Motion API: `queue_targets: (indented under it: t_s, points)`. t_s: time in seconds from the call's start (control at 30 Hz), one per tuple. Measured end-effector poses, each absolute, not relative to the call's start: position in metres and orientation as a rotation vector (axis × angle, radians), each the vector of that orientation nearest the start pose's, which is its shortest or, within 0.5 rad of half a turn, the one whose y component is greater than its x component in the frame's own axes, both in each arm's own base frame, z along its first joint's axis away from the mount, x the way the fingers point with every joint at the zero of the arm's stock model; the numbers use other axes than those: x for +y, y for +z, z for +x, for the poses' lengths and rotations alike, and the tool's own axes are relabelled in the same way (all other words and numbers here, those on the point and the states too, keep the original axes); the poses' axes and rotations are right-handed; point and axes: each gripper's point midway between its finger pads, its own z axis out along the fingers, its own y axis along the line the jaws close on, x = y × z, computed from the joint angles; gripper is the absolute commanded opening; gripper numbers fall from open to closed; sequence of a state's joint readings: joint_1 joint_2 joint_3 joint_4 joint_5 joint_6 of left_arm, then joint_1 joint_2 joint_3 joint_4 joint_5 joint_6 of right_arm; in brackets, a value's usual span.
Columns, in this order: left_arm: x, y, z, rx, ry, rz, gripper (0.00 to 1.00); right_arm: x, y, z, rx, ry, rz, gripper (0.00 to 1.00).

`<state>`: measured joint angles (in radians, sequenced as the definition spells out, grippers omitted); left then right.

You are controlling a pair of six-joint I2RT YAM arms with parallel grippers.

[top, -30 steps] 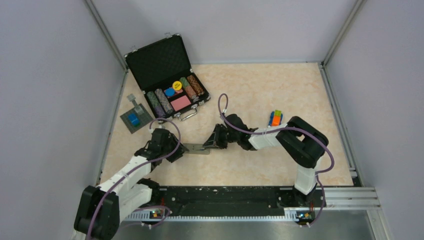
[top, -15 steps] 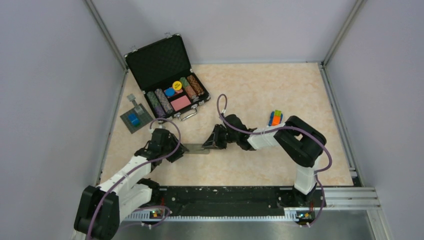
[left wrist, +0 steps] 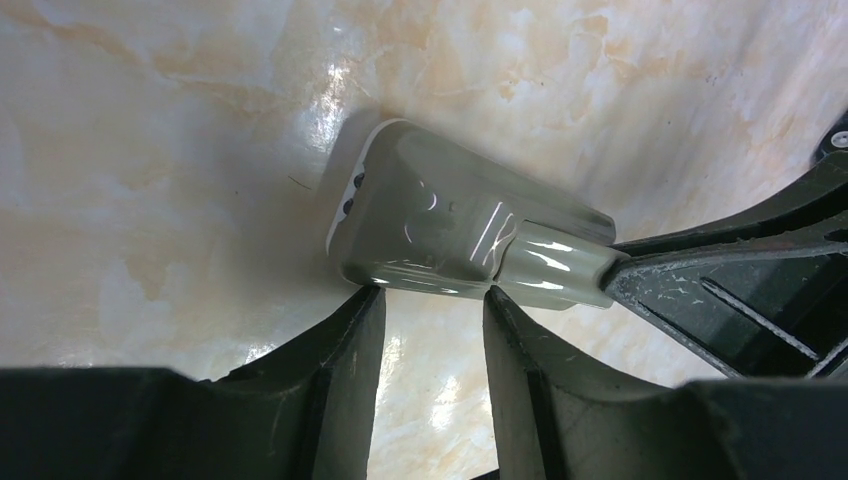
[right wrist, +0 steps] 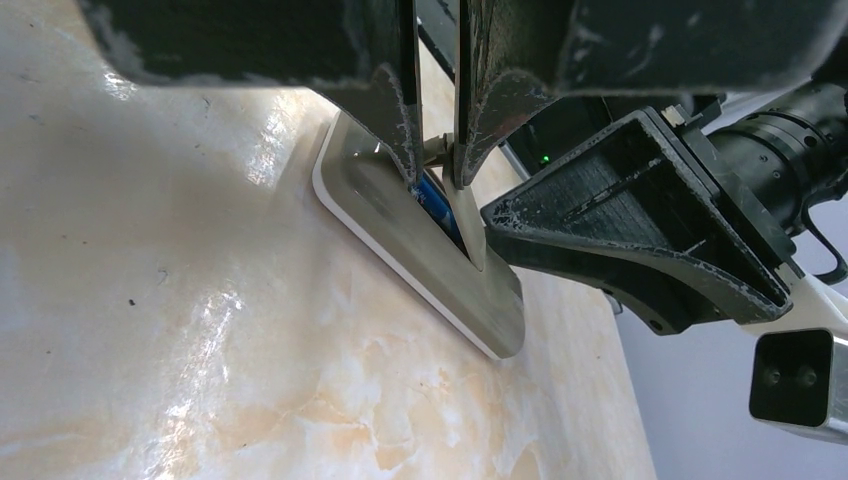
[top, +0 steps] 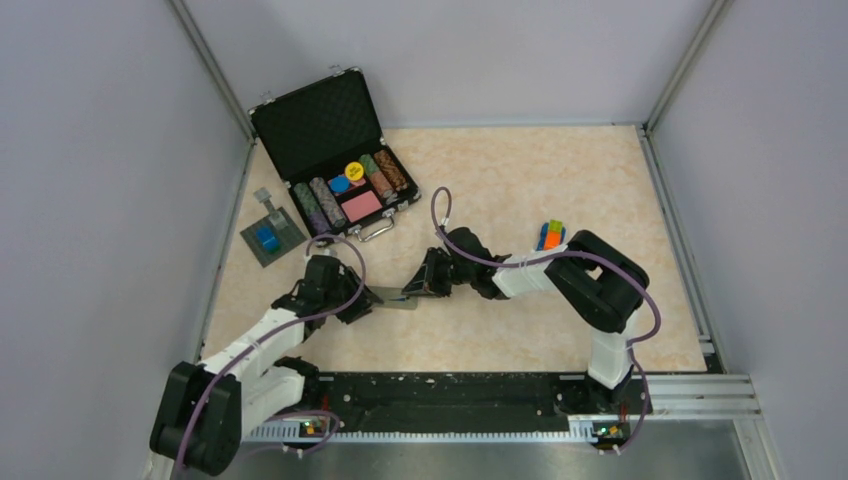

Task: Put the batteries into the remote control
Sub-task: Load the battery cover into the remote control.

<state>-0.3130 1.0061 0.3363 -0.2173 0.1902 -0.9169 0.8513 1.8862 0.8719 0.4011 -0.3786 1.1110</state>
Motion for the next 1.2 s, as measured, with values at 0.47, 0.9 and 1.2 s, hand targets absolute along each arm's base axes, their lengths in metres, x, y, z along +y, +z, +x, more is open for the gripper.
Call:
queue_targets:
  t_s: [0.47,0.9,1.2]
  points:
    - [-0.120,0.057,0.215,2.381,-0.659,-0.616,0.81,0.409,0.045,0.224,2.578,1.383,0.113,0.00]
    - [-0.121,0.041,0.234,2.447,-0.569,-0.506,0.80,0.409,0.044,0.223,2.581,1.383,0.123,0.00]
    - [-0.125,0.037,0.236,2.475,-0.591,-0.482,0.70,0.410,0.044,0.223,2.601,1.368,0.153,0.00]
